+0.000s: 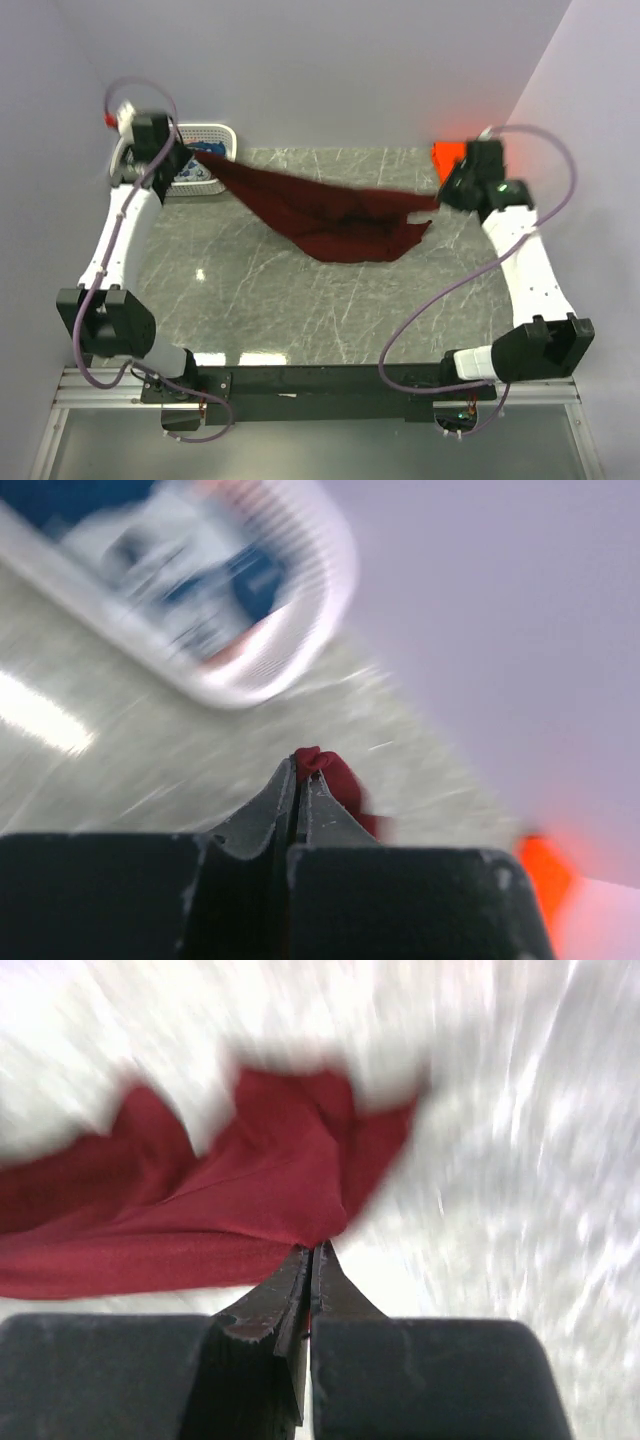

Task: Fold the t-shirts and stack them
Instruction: Flatten the tshirt out

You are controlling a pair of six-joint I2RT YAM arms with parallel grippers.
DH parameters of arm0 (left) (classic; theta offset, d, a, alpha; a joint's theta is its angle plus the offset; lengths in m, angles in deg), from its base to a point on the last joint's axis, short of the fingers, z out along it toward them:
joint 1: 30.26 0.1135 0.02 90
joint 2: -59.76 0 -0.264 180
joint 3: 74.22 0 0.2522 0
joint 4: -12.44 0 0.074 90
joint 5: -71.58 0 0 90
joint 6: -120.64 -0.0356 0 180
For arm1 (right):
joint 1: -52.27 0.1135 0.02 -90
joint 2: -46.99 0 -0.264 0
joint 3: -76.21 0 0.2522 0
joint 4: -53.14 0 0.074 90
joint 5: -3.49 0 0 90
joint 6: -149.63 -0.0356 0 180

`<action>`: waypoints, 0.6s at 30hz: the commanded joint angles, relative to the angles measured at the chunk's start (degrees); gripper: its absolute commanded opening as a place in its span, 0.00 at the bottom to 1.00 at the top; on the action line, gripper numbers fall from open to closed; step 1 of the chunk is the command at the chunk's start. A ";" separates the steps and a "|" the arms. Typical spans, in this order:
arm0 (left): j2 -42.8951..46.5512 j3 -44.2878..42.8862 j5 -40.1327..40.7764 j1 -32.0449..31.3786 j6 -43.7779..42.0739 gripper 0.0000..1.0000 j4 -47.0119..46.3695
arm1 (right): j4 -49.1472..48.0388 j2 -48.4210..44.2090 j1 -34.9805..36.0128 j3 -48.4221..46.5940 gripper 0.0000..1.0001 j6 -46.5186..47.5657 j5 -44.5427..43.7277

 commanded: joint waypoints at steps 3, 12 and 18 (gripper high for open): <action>-4.17 -30.79 -2.46 0.40 -2.82 0.01 9.82 | 10.55 3.59 -6.10 -31.12 0.00 4.67 -3.54; 14.28 -29.59 -1.68 0.40 -1.94 0.01 -0.37 | 10.92 -2.36 -7.17 -47.99 0.00 12.67 -5.30; 24.64 -31.09 0.43 0.40 -6.15 0.01 2.44 | 4.15 -18.42 -7.09 -40.35 0.00 17.94 -8.11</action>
